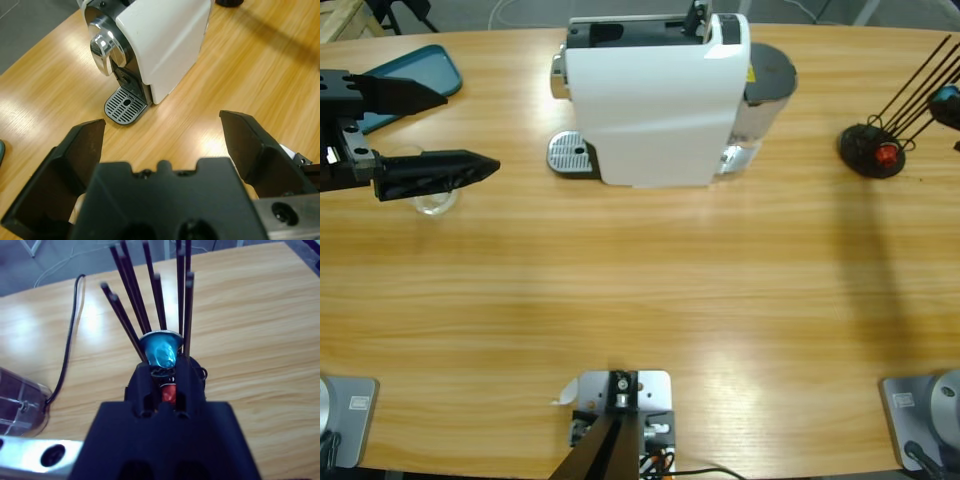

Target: Pour coffee

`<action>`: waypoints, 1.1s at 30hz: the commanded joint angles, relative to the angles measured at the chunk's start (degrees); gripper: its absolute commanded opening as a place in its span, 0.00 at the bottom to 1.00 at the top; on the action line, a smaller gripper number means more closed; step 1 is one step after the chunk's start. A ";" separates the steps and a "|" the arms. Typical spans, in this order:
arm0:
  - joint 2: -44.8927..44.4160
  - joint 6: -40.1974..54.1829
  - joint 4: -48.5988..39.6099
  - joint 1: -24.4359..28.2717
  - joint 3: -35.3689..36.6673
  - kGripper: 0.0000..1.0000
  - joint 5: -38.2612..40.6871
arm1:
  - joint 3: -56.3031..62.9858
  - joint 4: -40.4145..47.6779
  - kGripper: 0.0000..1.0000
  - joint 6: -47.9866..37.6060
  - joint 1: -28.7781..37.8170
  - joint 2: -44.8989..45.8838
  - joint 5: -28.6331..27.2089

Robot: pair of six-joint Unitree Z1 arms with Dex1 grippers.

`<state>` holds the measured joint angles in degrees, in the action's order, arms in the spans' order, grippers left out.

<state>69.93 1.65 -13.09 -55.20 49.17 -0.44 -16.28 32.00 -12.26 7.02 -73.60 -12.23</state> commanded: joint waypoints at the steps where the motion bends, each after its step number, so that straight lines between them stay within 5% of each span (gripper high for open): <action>1: -0.58 -0.84 0.61 -1.33 -2.66 1.00 0.97 | -4.18 -9.17 0.00 -0.58 -0.43 7.85 -0.91; 15: -2.24 -2.53 0.96 -1.58 -5.03 1.00 0.76 | -10.15 -14.77 0.00 2.27 2.70 12.00 0.00; 24: -6.68 -2.79 0.87 -1.58 -6.66 1.00 -1.33 | -17.91 -37.36 0.00 14.56 26.71 25.17 3.60; 29: -8.81 -2.72 -0.55 -1.58 -7.07 1.00 -2.60 | -22.48 -42.07 0.00 20.55 33.44 20.65 13.22; 33: -10.36 -2.35 -4.40 -1.58 -6.81 1.00 -4.27 | -30.69 -42.99 0.00 24.14 41.25 10.56 14.75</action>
<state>63.13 -0.70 -12.98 -56.32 44.07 -2.30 -37.54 -8.66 6.73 38.81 -51.56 -1.44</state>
